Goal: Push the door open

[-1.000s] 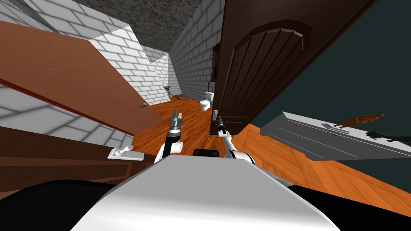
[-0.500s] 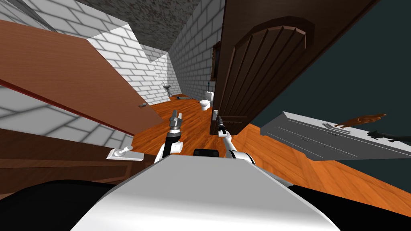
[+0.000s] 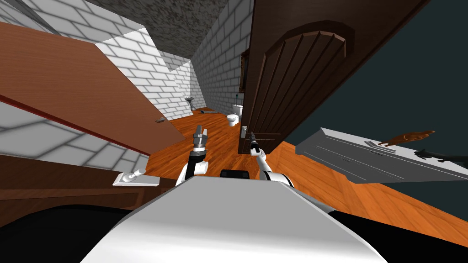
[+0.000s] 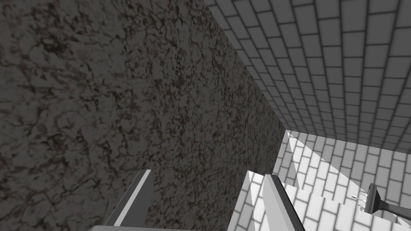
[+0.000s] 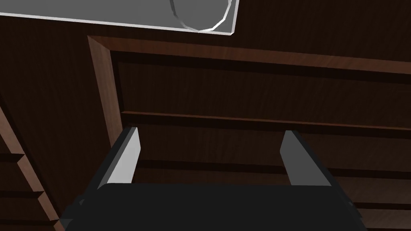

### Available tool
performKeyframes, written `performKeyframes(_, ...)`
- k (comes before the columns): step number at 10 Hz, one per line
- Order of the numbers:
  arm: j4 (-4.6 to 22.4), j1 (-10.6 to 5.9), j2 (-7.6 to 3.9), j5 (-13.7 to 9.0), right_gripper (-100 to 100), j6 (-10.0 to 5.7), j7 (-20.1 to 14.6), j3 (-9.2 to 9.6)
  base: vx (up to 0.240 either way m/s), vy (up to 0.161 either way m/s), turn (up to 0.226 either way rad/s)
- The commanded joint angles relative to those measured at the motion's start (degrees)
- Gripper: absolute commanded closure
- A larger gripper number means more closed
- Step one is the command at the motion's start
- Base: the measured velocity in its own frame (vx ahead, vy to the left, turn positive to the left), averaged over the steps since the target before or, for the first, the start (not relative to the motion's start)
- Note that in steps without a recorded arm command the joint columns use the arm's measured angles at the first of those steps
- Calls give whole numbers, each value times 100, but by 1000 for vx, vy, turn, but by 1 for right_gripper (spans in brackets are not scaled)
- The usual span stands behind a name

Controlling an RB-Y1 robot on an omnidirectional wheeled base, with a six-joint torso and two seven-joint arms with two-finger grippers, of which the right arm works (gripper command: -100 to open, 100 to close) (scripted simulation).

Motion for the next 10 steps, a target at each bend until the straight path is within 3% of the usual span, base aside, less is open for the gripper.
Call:
performKeyframes(1, -37, 9, 191, -4, -100, 25, -4, 11, -36, 24, 0)
performKeyframes(4, -38, 10, 291, -4, -100, 26, -3, 11, -42, 67, 16)
performKeyframes(10, -38, 10, 291, -4, -100, 26, -3, 11, 0, 0, -1)
